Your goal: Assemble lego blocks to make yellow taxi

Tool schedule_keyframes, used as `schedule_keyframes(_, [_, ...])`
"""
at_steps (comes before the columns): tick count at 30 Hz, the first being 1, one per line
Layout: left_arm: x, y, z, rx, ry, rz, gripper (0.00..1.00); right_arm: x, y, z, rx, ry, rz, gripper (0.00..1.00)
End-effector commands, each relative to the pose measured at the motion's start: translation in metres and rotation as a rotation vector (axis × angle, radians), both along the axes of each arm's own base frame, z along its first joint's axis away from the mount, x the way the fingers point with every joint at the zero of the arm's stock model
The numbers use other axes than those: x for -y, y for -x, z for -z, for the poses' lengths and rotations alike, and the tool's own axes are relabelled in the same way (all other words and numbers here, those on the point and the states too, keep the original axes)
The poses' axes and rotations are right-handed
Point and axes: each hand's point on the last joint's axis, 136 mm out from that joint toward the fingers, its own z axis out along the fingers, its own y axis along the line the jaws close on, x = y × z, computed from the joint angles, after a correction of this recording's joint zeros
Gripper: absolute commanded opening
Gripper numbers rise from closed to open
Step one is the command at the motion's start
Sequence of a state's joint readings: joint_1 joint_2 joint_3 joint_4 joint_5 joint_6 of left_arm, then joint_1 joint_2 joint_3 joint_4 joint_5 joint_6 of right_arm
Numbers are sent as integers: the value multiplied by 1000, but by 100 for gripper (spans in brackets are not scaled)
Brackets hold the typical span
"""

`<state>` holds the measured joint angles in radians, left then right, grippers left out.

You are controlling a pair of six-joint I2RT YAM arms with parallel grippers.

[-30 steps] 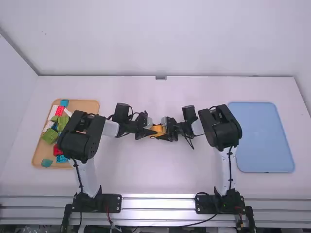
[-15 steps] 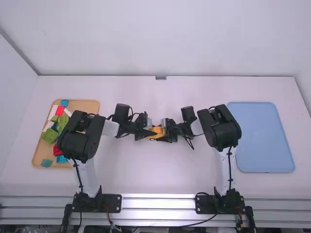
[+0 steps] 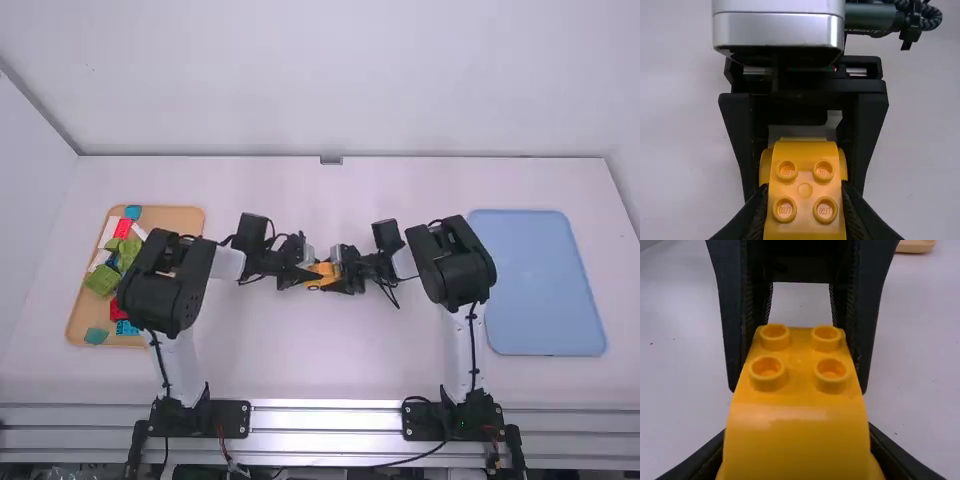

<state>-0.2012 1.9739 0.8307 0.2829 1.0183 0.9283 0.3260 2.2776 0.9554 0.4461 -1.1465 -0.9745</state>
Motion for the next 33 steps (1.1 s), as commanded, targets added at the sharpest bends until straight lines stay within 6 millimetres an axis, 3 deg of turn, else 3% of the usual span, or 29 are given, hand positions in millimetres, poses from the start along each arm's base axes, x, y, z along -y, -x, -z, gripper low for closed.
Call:
schedule_keyframes(1, [9, 17, 31, -46, -127, -1, 2, -1, 2, 8, -12, 20, 4, 50])
schedule_keyframes(11, [7, 18, 51, -65, -256, -46, 2, -1, 2, 8, -11, 22, 5, 50])
schedule_keyframes(23, [14, 17, 36, -44, -165, -13, 2, -1, 2, 8, -11, 22, 6, 50])
schedule_keyframes(26, [17, 12, 26, -12, -108, 2, 19, -1, 1, 8, -10, 22, 6, 50])
schedule_keyframes(33, [13, 6, 4, 22, 14, 30, 30, 0, -1, 11, -3, 41, 19, 50])
